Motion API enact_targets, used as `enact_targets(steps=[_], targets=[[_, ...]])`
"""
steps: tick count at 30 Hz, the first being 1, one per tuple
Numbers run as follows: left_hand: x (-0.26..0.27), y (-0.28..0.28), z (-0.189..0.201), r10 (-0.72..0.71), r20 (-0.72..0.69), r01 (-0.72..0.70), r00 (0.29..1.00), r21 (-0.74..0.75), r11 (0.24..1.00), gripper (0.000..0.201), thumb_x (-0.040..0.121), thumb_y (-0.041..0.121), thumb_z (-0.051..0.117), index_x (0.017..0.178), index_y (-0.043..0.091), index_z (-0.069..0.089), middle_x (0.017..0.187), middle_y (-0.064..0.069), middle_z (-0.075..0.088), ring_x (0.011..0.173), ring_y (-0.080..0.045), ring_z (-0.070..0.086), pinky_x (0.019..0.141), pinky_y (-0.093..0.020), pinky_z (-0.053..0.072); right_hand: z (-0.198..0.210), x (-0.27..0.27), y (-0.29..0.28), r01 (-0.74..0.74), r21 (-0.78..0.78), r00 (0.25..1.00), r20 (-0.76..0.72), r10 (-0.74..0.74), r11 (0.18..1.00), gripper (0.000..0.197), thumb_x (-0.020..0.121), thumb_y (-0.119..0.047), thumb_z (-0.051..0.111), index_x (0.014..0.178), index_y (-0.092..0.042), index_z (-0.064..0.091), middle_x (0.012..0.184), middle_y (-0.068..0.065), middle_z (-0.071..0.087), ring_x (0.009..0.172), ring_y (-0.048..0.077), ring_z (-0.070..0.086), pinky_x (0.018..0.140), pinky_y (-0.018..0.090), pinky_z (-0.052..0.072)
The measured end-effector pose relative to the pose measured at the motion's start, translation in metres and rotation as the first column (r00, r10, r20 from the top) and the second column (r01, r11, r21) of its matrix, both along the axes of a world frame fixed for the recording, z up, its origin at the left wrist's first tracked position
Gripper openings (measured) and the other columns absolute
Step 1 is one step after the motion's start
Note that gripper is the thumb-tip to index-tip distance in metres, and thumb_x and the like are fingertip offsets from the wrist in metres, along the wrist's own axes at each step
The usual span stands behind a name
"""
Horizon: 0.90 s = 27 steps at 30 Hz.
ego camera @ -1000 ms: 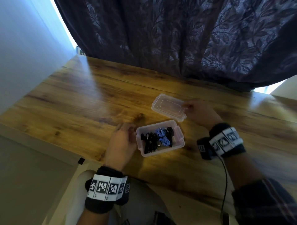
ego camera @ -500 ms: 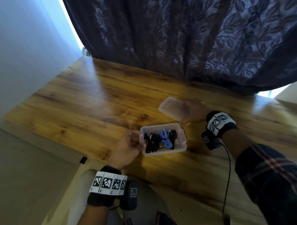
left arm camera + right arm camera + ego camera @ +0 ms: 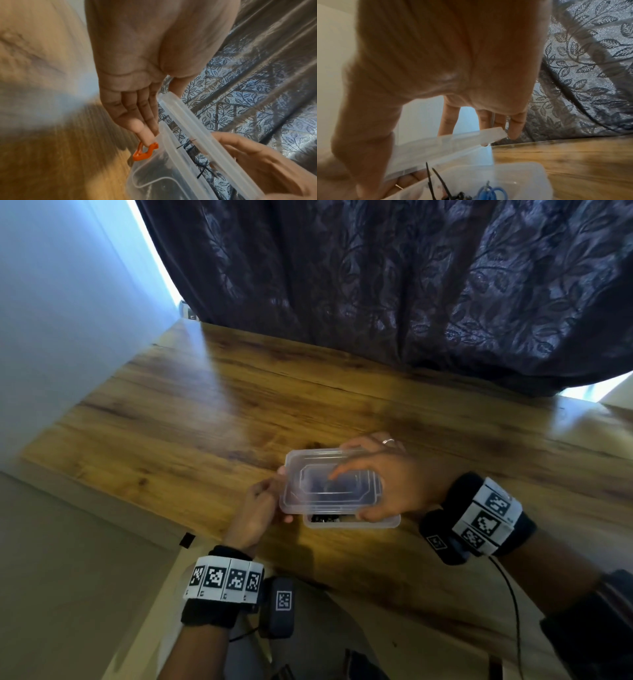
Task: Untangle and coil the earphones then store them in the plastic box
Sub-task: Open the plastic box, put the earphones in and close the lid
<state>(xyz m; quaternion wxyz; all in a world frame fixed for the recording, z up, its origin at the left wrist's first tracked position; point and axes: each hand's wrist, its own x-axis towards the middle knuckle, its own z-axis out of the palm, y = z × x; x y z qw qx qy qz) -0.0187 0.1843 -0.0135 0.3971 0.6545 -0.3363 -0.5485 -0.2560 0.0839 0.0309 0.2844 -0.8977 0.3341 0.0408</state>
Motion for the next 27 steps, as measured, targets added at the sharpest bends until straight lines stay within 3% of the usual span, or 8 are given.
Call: enact_targets(steps=[2, 5, 12, 17, 19, 22, 24, 27], targets=[[-0.002, 0.001, 0.0, -0.018, 0.021, 0.018, 1.0, -0.021, 1.0, 0.036, 0.099, 0.04, 0.054, 0.099, 0.007, 0.069, 0.091, -0.019, 0.073, 0.08, -0.029, 0.063, 0.092, -0.057, 0.051, -0.005, -0.005, 0.003, -0.005, -0.007, 1.0, -0.004, 0.005, 1.0, 0.064, 0.073, -0.049, 0.08, 0.129, -0.057, 0.05, 0.154, -0.012, 0.023, 0.142, 0.017, 0.012, 0.117, 0.056, 0.019], [-0.008, 0.001, 0.001, -0.044, 0.045, 0.046, 0.998, -0.042, 0.998, 0.021, 0.094, 0.027, 0.064, 0.097, 0.007, 0.067, 0.099, -0.027, 0.07, 0.084, -0.032, 0.064, 0.092, -0.058, 0.051, -0.01, -0.016, 0.006, 0.003, -0.015, 1.0, -0.029, -0.003, 1.0, 0.067, 0.072, -0.048, 0.081, 0.132, -0.055, 0.05, 0.156, -0.013, 0.022, 0.143, 0.018, 0.011, 0.117, 0.058, 0.02], [-0.015, -0.004, -0.005, -0.03, 0.102, 0.033, 0.994, -0.027, 0.999, 0.02, 0.087, 0.015, 0.074, 0.104, 0.01, 0.064, 0.1, -0.013, 0.072, 0.078, -0.018, 0.067, 0.069, -0.03, 0.057, -0.027, -0.039, 0.01, -0.009, 0.02, 0.999, -0.033, 0.01, 1.0, 0.071, 0.077, -0.046, 0.079, 0.14, -0.052, 0.045, 0.164, -0.01, 0.013, 0.15, 0.023, 0.006, 0.12, 0.059, 0.02], [-0.019, -0.004, -0.013, -0.022, 0.174, 0.015, 0.984, 0.043, 0.999, 0.024, 0.088, 0.029, 0.073, 0.109, 0.017, 0.066, 0.104, -0.002, 0.073, 0.097, -0.019, 0.069, 0.087, -0.039, 0.058, -0.037, -0.055, 0.009, 0.078, 0.128, 0.997, 0.013, -0.08, 0.989, 0.085, 0.077, -0.055, 0.077, 0.149, -0.045, 0.033, 0.166, -0.009, 0.008, 0.149, 0.012, 0.012, 0.118, 0.042, 0.019], [-0.019, -0.004, -0.013, -0.059, 0.205, 0.044, 0.977, 0.079, 0.996, 0.028, 0.09, 0.036, 0.069, 0.114, 0.022, 0.065, 0.107, 0.002, 0.072, 0.1, -0.016, 0.067, 0.088, -0.037, 0.055, -0.042, -0.064, 0.01, 0.308, 0.322, 0.936, 0.065, -0.346, 0.895, 0.087, 0.074, -0.058, 0.079, 0.147, -0.041, 0.035, 0.159, -0.002, 0.034, 0.141, 0.014, 0.038, 0.114, 0.044, 0.037], [-0.019, -0.007, -0.01, -0.099, 0.176, 0.076, 0.979, 0.132, 0.988, 0.031, 0.094, 0.035, 0.064, 0.12, 0.019, 0.063, 0.107, 0.0, 0.072, 0.096, -0.014, 0.068, 0.072, -0.025, 0.052, -0.058, -0.067, 0.017, 0.557, 0.595, 0.689, 0.059, -0.722, 0.58, 0.07, 0.078, -0.058, 0.076, 0.136, -0.025, 0.051, 0.126, 0.003, 0.065, 0.111, 0.019, 0.068, 0.093, 0.04, 0.058], [-0.016, -0.009, -0.011, -0.112, 0.171, 0.086, 0.979, 0.155, 0.984, 0.037, 0.092, 0.036, 0.066, 0.123, 0.015, 0.065, 0.108, -0.002, 0.073, 0.098, -0.017, 0.069, 0.073, -0.026, 0.053, -0.062, -0.059, 0.023, 0.575, 0.683, 0.604, 0.016, -0.797, 0.45, 0.052, 0.089, -0.044, 0.071, 0.133, -0.02, 0.056, 0.115, 0.006, 0.069, 0.099, 0.02, 0.071, 0.084, 0.033, 0.06], [-0.011, -0.011, -0.013, -0.08, 0.22, 0.047, 0.972, 0.148, 0.988, 0.042, 0.085, 0.036, 0.075, 0.12, 0.015, 0.068, 0.105, -0.004, 0.074, 0.1, -0.023, 0.068, 0.086, -0.039, 0.057, -0.061, -0.051, 0.029, 0.537, 0.787, 0.506, -0.012, -0.863, 0.304, 0.046, 0.091, -0.035, 0.069, 0.13, -0.013, 0.058, 0.109, 0.008, 0.073, 0.094, 0.021, 0.073, 0.073, 0.029, 0.059]])
